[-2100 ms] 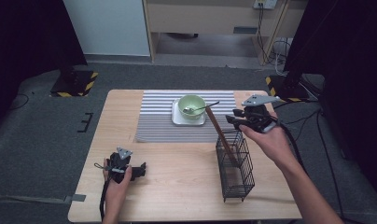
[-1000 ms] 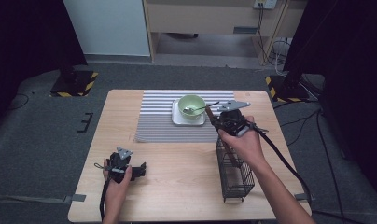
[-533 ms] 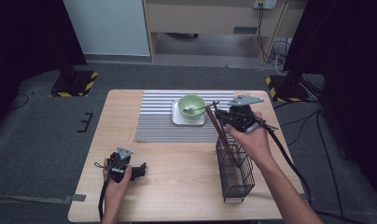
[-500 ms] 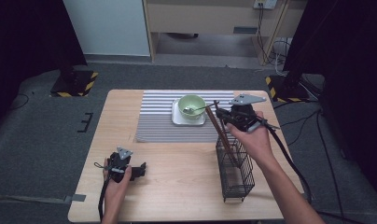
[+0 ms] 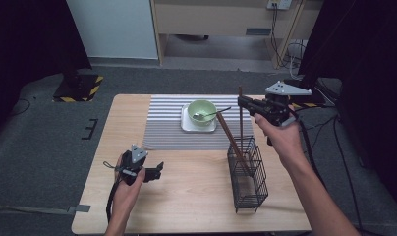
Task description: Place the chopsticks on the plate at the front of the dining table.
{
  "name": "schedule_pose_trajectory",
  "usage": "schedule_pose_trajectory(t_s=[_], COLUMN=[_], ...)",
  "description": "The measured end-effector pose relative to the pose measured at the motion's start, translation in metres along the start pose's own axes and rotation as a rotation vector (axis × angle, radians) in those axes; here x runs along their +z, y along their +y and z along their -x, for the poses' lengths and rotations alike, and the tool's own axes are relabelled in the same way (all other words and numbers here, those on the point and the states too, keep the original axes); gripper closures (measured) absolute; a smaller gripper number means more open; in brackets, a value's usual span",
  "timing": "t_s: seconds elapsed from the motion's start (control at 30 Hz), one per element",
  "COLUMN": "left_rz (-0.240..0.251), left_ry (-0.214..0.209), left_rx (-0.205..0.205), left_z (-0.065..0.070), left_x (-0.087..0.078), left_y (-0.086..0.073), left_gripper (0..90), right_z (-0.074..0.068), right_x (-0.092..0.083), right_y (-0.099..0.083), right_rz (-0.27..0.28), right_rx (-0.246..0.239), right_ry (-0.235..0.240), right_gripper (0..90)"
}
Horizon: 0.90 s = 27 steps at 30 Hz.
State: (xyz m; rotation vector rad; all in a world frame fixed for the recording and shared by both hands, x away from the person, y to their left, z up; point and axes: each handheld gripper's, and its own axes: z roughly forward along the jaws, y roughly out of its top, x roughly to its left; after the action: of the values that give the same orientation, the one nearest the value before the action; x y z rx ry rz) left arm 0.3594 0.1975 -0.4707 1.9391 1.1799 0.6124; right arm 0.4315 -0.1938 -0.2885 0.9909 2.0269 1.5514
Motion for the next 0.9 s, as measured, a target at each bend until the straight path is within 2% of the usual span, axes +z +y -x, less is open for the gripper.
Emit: schedule_pose_trajectory(t_s=[0.03,0.17,0.3,0.37,0.47,0.57,0.63,0.83,0.9], left_rz=[0.011,0.036,0.088,0.109,0.141,0.173,0.185,0.210,0.224], left_ry=[-0.025,-0.060,-0.148,-0.171,-0.208,-0.271,-0.296,-0.335,-0.361], left_rx=[-0.002,0.018,0.012,0.018,0.029,-0.012,-0.025,-0.048,-0.047], left_z=[0.002,0.009,0.018,0.022,0.031,0.037,0.039,0.045,0.050], left_x=[-0.001,-0.002,-0.002,-0.001,0.001,0.006,0.009,0.014,0.015], left_y=[0.005,0.019,0.031,0.036,0.044,0.051,0.055,0.063,0.065], left_gripper=[7.6,6.7,5.0,4.3,4.2,4.3,4.7,10.8,13.5], right_z=[0.000,-0.003,-0.008,-0.012,-0.017,-0.020,-0.022,-0.026,-0.027], right_x=[-0.001,-0.005,-0.008,-0.007,0.001,0.011,0.019,0.036,0.040], right_y=[0.004,0.020,0.034,0.038,0.038,0.035,0.032,0.026,0.025], right_rz=[0.011,0.045,0.072,0.087,0.098,0.099,0.100,0.105,0.102], right_rx=[0.003,0.000,0.001,0.014,0.022,0.031,0.039,0.074,0.078], right_ry=[0.006,0.024,0.043,0.060,0.074,0.084,0.089,0.105,0.104], right_gripper=[84.2,84.2,84.2,84.2,84.2,84.2,84.2,84.2,84.2])
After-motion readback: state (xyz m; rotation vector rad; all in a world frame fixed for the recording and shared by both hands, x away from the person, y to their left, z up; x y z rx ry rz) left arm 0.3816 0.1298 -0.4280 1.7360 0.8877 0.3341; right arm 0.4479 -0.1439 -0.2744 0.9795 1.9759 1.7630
